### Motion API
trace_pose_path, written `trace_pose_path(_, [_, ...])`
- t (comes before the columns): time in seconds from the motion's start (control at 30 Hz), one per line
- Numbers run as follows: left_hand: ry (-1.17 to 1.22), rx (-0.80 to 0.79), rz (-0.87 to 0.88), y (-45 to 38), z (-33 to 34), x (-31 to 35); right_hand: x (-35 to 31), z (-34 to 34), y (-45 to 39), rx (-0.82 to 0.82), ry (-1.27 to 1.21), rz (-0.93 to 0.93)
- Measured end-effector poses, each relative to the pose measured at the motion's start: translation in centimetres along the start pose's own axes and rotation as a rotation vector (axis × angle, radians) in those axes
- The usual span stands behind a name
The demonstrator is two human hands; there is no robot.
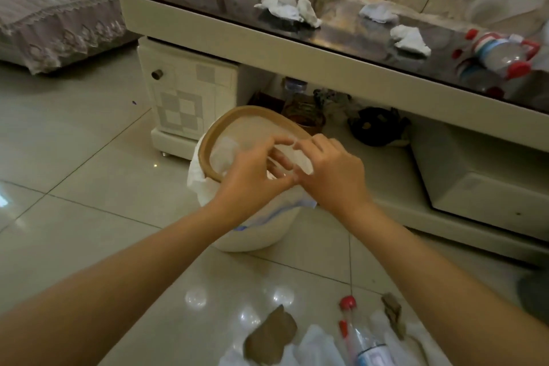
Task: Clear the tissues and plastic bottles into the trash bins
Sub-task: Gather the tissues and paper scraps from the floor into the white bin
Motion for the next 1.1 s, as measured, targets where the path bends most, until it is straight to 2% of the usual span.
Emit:
trace_pose_path(0.17, [0.093, -0.194, 0.051, 3.4, 4.5, 1.4, 2.9, -2.0, 6.9, -0.008, -0.052, 0.019])
trace_pose_path(0.4, [0.141, -0.606, -0.163, 6.8, 13.9, 0.6, 9.5, -2.1, 20.8, -0.240, -0.010, 0.231])
trace_pose_path(0.67, [0.259, -0.955, -0.296, 9.9, 23.9, 0.3, 12.8, -3.0, 35.1, -0.433, 0.090, 0.473])
trace_pose_path(0.77, [0.237, -1.049, -0.306, 10.6, 26.9, 0.1, 13.4, -3.3, 38.2, -0.495, 0.113, 0.518])
trace_pose_path(0.93, [0.170, -1.111, -0.298, 11.2, 31.5, -0.4, 14.7, -2.7, 40.7, -0.583, 0.122, 0.561])
trace_pose_path(1.1, [0.052, -1.148, -0.179, 11.5, 34.5, -1.1, 15.4, -2.0, 41.2, -0.626, 0.112, 0.600])
Point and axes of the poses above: each hand's wrist, its own y-axis away from the middle knuckle, its own z-axis out of the palm, x = y × z, the point moved 1 cm from there along -y, towards the middle knuckle, and after that the axes turned 7 degrees about z, right-handed, at the moved point
